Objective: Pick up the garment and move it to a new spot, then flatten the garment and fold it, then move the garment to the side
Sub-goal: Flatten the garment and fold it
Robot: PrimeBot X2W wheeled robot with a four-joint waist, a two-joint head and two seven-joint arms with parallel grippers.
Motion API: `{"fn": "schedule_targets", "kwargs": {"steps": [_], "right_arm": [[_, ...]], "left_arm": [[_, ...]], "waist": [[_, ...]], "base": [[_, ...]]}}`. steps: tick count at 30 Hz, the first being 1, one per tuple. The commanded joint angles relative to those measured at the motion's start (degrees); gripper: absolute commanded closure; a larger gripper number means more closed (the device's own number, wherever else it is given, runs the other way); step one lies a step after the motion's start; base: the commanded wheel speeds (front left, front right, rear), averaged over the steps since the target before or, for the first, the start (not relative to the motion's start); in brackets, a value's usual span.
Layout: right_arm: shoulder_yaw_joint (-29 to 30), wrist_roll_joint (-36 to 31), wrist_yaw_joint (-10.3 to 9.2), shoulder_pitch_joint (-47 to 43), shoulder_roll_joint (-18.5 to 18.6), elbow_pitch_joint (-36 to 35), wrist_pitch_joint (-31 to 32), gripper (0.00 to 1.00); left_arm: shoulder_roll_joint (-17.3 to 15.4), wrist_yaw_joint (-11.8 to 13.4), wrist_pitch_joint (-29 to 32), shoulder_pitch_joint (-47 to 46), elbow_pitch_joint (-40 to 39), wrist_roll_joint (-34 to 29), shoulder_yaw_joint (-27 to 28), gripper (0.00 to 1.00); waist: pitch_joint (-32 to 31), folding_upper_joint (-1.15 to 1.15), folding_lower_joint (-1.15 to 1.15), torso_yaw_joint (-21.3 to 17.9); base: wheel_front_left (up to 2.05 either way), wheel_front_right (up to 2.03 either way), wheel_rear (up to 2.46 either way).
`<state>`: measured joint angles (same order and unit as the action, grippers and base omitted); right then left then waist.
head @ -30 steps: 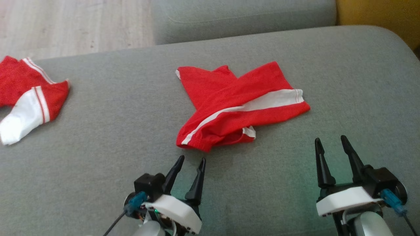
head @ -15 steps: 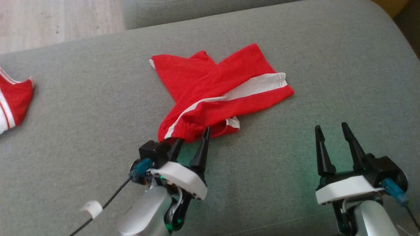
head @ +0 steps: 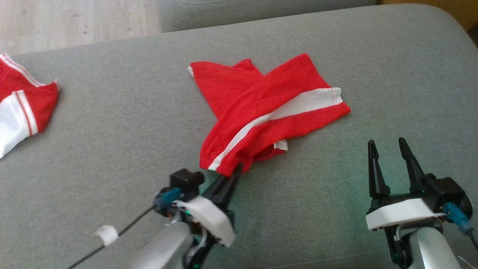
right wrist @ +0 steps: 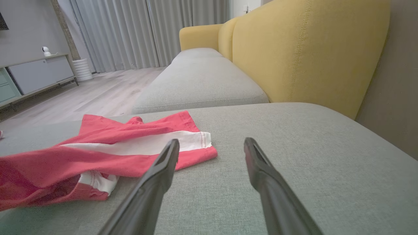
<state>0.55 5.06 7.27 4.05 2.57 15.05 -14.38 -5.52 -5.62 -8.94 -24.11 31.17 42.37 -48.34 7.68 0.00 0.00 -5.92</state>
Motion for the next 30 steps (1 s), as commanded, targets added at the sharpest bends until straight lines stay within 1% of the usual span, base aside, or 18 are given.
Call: {"fn": "schedule_targets", "kwargs": {"steps": [1,6,11,13,16,19,21,23,24,26,27,28,30], "right_arm": [[-1.21,0.35,0.22,1.08,0.31,-1.90,-0.62,0.00],[-1.25,0.58,0.22,0.69,0.31,-1.57,-0.62,0.00],[-0.97,0.59,0.22,0.24,0.31,-1.34,-0.62,0.00],[-0.82,0.58,0.22,0.08,0.31,-1.24,-0.62,0.00],[-0.61,0.54,0.22,-0.21,0.31,-1.22,-0.62,0.00],[-0.55,0.50,0.22,-0.43,0.31,-1.20,-0.62,0.00],[-0.57,0.49,0.22,-0.55,0.31,-1.16,-0.62,0.00],[-0.63,0.48,0.22,-0.65,0.31,-1.12,-0.62,0.00],[-0.66,0.46,0.22,-0.68,0.31,-1.11,-0.62,0.00],[-0.71,0.41,0.22,-0.73,0.31,-1.12,-0.62,0.00],[-0.71,0.36,0.22,-0.75,0.31,-1.10,-0.62,0.00],[-0.71,0.34,0.22,-0.76,0.31,-1.07,-0.62,0.00],[-0.70,0.29,0.22,-0.79,0.31,-1.02,-0.62,0.00]], "left_arm": [[-2.19,-0.27,0.00,-0.88,-1.86,-0.35,1.24,1.00],[-7.59,-0.98,3.13,0.86,-3.92,-0.03,-0.28,1.00],[-13.90,-1.21,6.00,2.63,-6.30,0.44,-0.56,1.00],[-16.41,-0.91,6.64,3.24,-7.64,0.76,0.09,1.00],[-19.62,0.25,7.03,4.24,-9.69,1.24,1.39,1.00],[-21.18,1.44,7.03,5.82,-11.44,2.32,2.50,1.00],[-21.19,2.19,6.75,7.12,-12.16,3.04,2.84,1.00],[-20.52,2.68,6.16,8.41,-12.41,3.77,2.95,1.00],[-19.97,2.83,5.83,9.02,-12.40,4.18,2.95,0.90],[-18.65,3.34,4.84,10.15,-12.39,4.94,3.08,0.55],[-17.30,3.80,3.74,11.21,-12.18,5.65,3.25,0.05],[-16.70,4.00,3.22,11.66,-11.99,5.89,3.28,0.00],[-15.60,4.31,2.08,12.35,-11.32,6.29,3.44,0.00]], "waist": [[-0.62,0.00,0.00,0.97],[-1.82,0.00,0.00,2.46],[-2.93,0.00,0.00,3.28],[-3.28,0.00,0.00,3.52],[-3.69,0.00,0.00,3.81],[-4.02,0.00,0.00,3.95],[-4.21,0.00,0.00,3.99],[-4.34,0.00,0.00,4.01],[-4.39,0.00,0.00,4.01],[-4.46,0.00,0.00,3.98],[-4.50,0.00,0.00,3.93],[-4.51,0.00,0.00,3.91],[-4.54,0.00,0.00,3.89]], "base": [[0.00,0.00,0.00],[0.00,0.00,0.00],[0.00,0.00,0.00],[0.00,0.00,0.00],[0.00,0.00,0.00],[0.00,0.00,0.00],[0.00,0.00,0.00],[0.00,0.00,0.00],[0.00,0.00,0.00],[0.00,0.00,0.00],[0.00,0.00,0.00],[0.00,0.00,0.00],[0.00,0.00,0.00]]}}
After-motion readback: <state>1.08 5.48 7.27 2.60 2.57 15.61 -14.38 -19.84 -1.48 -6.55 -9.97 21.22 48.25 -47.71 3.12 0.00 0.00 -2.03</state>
